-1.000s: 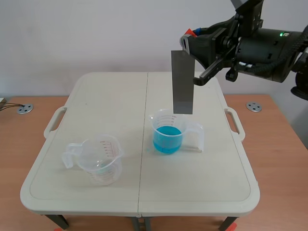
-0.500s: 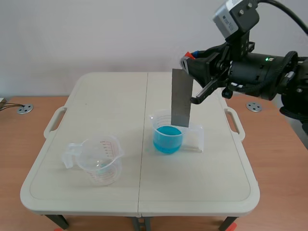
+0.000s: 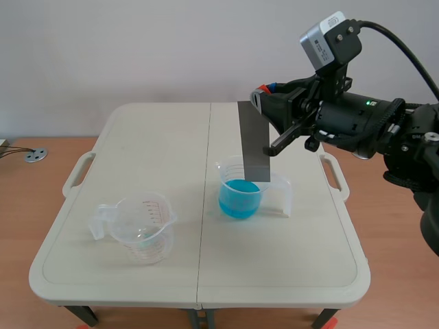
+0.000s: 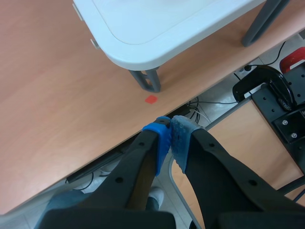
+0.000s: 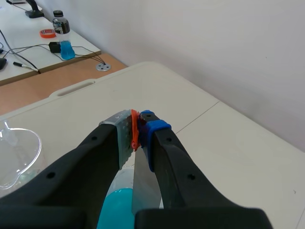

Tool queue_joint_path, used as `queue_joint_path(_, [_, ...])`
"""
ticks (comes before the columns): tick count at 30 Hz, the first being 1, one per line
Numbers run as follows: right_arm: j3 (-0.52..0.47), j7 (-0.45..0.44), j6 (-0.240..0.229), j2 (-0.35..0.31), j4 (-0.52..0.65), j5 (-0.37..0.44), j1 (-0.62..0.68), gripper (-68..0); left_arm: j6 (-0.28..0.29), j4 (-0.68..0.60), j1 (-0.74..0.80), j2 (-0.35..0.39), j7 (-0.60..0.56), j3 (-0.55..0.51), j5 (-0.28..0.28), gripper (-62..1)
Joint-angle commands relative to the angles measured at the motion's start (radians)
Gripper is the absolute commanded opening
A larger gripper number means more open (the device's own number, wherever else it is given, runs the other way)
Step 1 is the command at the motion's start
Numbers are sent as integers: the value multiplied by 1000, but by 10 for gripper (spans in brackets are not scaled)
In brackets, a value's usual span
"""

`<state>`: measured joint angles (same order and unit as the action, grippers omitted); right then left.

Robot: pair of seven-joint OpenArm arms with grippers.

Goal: Hold the metal plate by the orange handle, dip it into the blue solution, take it out and point at it, then put the plate back in the beaker on the left.
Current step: 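Lower the plate into the blue solution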

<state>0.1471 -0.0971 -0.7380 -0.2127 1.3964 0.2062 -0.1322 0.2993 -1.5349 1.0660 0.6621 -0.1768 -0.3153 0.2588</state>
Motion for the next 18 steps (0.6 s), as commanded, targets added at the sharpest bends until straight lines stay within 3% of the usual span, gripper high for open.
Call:
queue_joint_path(1, [9,-1,-8,-8,3,-2,-14,-662,3,-9,-3,-11,-14,1,6,-594])
queue_joint_path(7, [45,-8,-7,-3,3,-32,-18,-662,3,-9,-3,-11,-14,1,6,-594])
queue_joint_path(18, [68,-53,35,6,3,-47,-18,-662,3,-9,-3,-13,-13,1,6,-594])
